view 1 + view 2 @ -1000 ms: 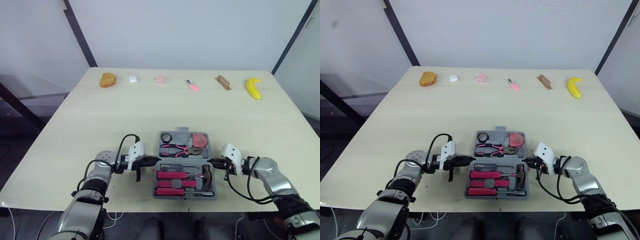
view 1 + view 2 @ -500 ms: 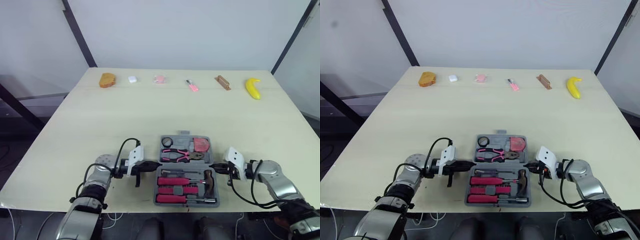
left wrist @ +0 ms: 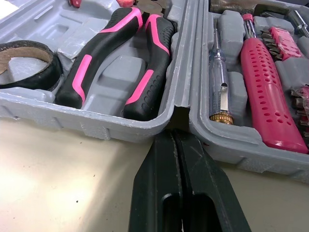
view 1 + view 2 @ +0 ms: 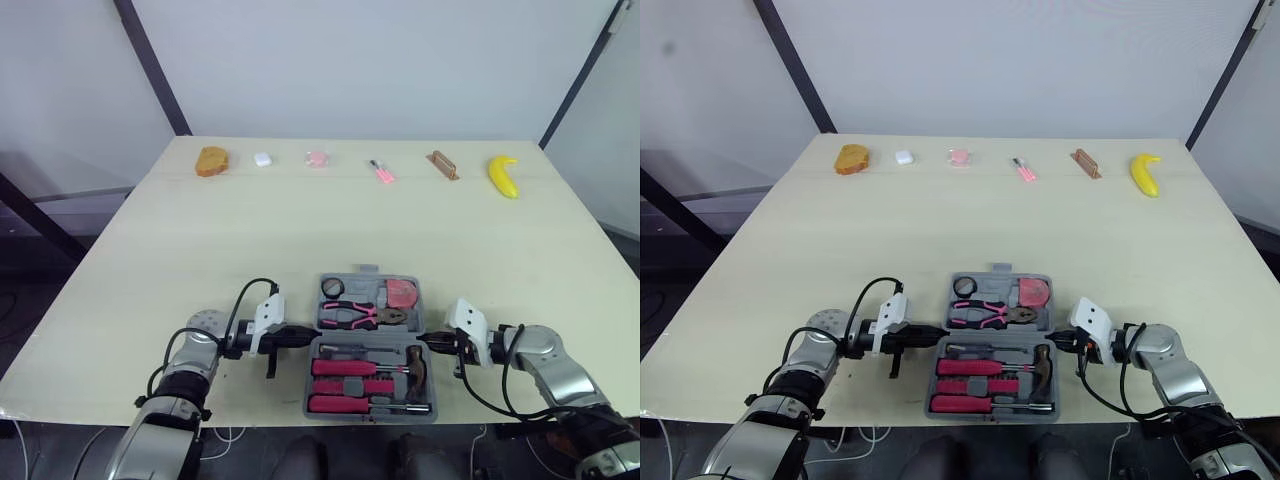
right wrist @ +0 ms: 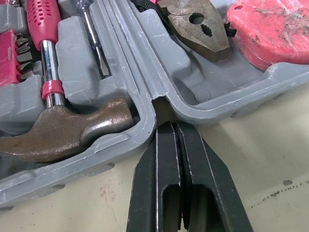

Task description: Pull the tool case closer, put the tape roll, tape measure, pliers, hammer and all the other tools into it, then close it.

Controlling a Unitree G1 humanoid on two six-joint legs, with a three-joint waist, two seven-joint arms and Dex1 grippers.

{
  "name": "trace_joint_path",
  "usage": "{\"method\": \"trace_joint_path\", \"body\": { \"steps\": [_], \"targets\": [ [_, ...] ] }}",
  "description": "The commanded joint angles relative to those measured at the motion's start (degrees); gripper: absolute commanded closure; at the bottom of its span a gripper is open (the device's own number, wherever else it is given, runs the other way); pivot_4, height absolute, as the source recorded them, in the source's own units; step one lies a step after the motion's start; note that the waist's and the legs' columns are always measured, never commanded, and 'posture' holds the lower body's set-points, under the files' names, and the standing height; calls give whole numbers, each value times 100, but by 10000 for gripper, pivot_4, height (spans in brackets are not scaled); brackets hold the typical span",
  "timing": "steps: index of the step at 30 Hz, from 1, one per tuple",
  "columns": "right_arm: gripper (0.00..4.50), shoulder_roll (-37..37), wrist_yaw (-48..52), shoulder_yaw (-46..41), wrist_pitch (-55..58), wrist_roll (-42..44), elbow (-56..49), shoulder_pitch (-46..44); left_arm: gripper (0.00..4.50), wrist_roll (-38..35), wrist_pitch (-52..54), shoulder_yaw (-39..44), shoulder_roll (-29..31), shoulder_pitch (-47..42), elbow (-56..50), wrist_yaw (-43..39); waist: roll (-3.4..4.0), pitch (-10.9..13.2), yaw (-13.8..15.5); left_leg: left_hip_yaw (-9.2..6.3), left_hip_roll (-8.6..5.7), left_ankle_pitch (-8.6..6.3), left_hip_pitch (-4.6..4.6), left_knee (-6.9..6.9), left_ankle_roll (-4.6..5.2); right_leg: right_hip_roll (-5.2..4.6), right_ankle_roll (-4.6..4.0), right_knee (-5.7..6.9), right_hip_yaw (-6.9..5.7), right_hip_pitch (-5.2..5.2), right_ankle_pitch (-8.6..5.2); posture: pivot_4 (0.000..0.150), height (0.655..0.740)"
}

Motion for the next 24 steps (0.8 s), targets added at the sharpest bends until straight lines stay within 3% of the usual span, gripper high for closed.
{"method": "trace_joint_path", "body": {
  "steps": [1,24],
  "targets": [
    [45000,68,23,152,-92,-44,-44,-5,44325,11,55,-171,-8,81,-176,-177,0,0,-2,0,0,0,0,0,0,0,0,0,0,0,0,1500,7400],
    [45000,136,-139,36,-203,-156,174,-136,44325,8,159,-135,124,146,-286,-14,-1,-4,-37,-1,1,0,10,0,0,2,0,5,2,6,0,1500,7400]
  ]
}}
